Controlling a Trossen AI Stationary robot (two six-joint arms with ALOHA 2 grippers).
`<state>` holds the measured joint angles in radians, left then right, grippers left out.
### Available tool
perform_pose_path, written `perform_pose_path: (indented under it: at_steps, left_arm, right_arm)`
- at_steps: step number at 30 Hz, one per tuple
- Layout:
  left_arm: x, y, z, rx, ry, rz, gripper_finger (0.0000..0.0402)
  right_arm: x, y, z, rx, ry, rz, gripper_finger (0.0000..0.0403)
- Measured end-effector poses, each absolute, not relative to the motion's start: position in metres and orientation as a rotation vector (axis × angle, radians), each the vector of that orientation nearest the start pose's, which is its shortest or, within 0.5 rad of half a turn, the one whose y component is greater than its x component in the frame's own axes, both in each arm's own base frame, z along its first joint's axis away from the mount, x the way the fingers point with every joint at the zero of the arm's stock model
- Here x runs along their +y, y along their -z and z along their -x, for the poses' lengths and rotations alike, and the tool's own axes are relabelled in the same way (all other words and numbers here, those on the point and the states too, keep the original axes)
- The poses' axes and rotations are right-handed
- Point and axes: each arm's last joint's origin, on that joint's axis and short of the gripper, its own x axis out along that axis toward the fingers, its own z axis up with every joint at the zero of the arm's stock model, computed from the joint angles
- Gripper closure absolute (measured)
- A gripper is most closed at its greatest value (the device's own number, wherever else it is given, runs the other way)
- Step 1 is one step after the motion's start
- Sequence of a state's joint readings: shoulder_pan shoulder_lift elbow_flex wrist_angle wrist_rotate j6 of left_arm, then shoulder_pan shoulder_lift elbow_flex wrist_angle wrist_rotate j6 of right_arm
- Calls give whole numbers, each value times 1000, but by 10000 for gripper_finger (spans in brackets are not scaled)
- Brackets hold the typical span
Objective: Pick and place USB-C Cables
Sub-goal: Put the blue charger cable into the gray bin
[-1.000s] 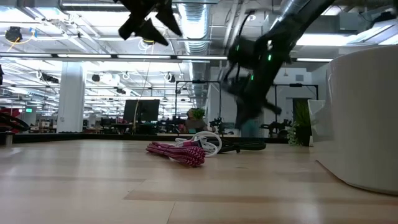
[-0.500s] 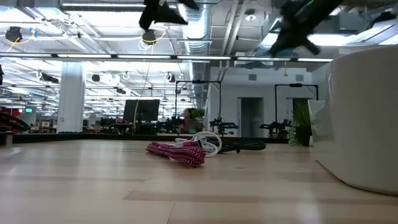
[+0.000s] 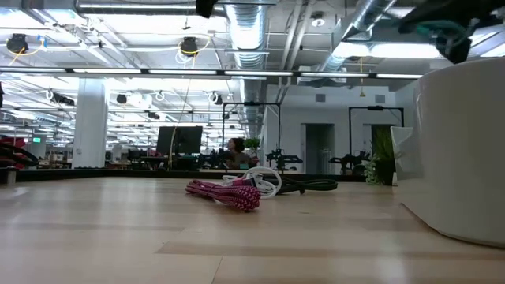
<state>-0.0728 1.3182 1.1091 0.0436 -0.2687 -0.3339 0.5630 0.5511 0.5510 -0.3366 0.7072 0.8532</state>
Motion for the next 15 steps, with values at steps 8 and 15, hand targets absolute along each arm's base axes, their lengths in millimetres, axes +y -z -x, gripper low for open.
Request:
perform_pose_path:
  at_steps: [8,15]
  left_arm:
    - [-25,-326,-336,107,-123,327,182]
    - [-33,-293,-377,18,59,344,182]
  right_arm:
    - [108,-251,-106,20,311,-489,390]
    - [136,-251,-111,-42,345,-417,391]
